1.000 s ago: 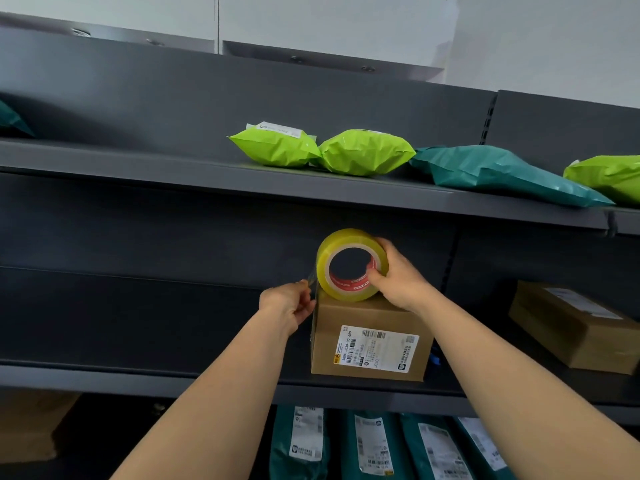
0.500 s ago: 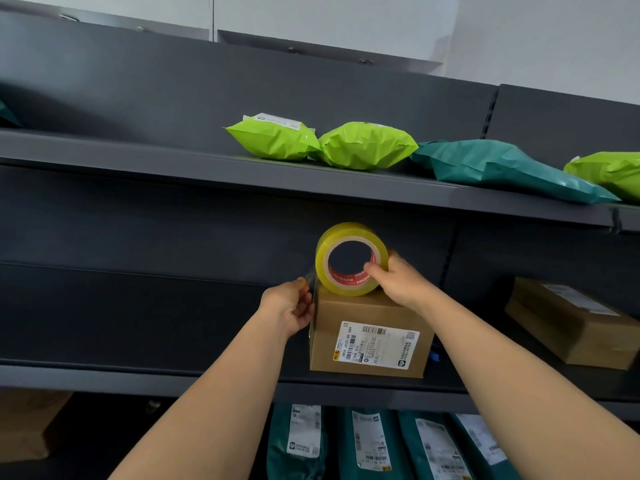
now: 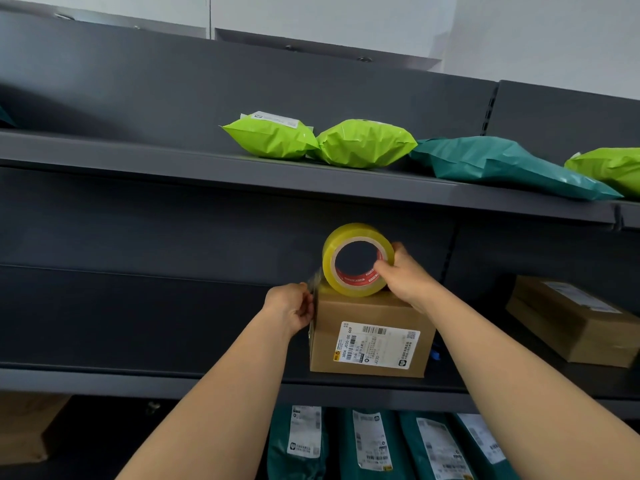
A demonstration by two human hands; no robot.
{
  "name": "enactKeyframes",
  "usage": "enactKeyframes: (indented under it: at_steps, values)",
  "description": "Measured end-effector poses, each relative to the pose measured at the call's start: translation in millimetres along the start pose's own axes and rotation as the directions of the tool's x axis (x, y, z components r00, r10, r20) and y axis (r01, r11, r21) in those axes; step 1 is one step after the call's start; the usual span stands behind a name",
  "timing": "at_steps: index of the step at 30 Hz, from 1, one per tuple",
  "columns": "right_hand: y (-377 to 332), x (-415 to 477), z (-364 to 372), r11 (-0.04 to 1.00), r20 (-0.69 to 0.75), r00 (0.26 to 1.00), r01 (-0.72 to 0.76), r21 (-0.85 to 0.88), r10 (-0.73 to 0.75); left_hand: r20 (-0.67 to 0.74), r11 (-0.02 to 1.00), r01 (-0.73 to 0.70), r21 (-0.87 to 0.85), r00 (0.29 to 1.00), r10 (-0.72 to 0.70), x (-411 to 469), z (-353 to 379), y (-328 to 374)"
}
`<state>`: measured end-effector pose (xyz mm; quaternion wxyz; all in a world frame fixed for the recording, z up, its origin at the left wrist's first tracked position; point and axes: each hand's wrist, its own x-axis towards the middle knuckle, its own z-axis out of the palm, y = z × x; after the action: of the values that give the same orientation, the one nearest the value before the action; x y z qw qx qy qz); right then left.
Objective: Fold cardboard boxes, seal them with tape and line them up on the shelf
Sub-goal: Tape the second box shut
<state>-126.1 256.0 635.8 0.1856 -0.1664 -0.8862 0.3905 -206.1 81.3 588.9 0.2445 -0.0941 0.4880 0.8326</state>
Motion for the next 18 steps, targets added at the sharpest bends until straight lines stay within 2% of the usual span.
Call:
enactKeyframes:
  at_steps: [5, 11, 18]
  values:
    - [-0.2, 1.1, -1.4, 0.999, 0.024, 1.0, -0.001, -0.052, 0.002, -0.005, 0.988, -0.058, 0.141, 0.998, 0.06, 7.7, 2.7, -2.4]
    - [-0.1, 3.4, -2.7, 0.994, 0.039, 0.999, 0.011, -0.107, -0.007, 0.036, 0.929, -0.165, 0.331, 0.986, 0.162, 9.6, 3.8, -10.9]
    - [2.1, 4.8, -2.1, 0.992, 0.039, 0.999, 0.024, -0.122, -0.019, 0.025, 0.879, -0.106, 0.465, 0.994, 0.106, 15.2, -9.6, -19.4]
